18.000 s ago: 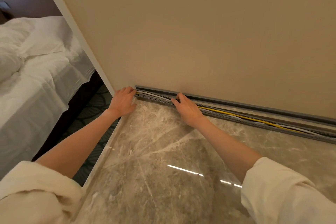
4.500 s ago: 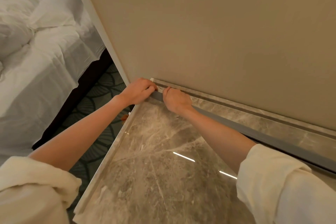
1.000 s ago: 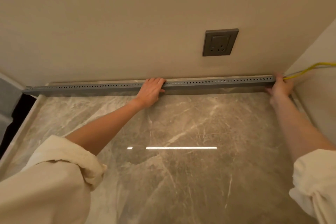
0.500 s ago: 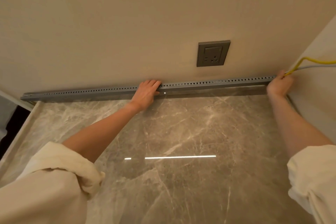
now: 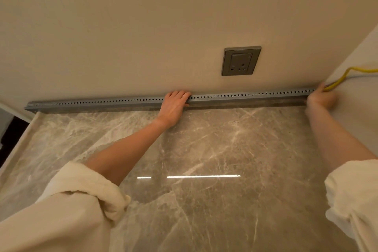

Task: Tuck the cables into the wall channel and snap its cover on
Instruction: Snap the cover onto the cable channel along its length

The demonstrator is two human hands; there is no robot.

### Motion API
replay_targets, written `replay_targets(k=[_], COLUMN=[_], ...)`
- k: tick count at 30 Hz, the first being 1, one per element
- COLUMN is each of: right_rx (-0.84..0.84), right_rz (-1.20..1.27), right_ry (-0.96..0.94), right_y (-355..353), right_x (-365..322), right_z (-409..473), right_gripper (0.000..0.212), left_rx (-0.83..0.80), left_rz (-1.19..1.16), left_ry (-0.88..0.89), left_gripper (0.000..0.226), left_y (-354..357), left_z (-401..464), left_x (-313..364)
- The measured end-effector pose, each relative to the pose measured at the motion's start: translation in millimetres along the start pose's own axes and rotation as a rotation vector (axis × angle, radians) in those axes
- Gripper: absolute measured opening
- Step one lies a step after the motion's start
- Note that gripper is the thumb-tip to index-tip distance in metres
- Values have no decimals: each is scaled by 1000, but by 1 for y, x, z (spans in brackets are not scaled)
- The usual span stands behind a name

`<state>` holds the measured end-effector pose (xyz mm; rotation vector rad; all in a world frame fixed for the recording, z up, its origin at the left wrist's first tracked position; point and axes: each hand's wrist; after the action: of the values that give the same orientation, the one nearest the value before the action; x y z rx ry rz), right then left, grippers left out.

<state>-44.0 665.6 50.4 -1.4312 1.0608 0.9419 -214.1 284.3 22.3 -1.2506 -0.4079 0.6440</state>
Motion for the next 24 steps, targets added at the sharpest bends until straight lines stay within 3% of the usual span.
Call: replay_targets(k=[4, 9, 16, 24], right_rx=[-58, -159, -166, -310], right_rz=[330, 464, 322, 163], right_ry=[206, 301, 274, 324], right_y=[7, 30, 37, 30], right_x=[11, 20, 18, 18], right_z=[-24, -51, -47, -44], right_gripper=[40, 47, 29, 46], left_rx=[-3, -11, 34, -9], left_rz=[56, 114, 16, -149], left_ry=[-66, -100, -196, -250], left_gripper=[30, 31, 27, 24], left_y=[6, 4, -2, -12], left_z=[-3, -2, 3, 3], left_x=[9, 11, 10, 6])
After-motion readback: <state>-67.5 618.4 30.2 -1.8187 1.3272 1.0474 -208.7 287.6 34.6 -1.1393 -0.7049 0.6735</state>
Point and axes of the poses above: each hand's wrist, its own z-axis towards the middle knuckle, its own y-axis out of the palm, x = y × z, and after that the axes turned 9 degrees about z, right-handed
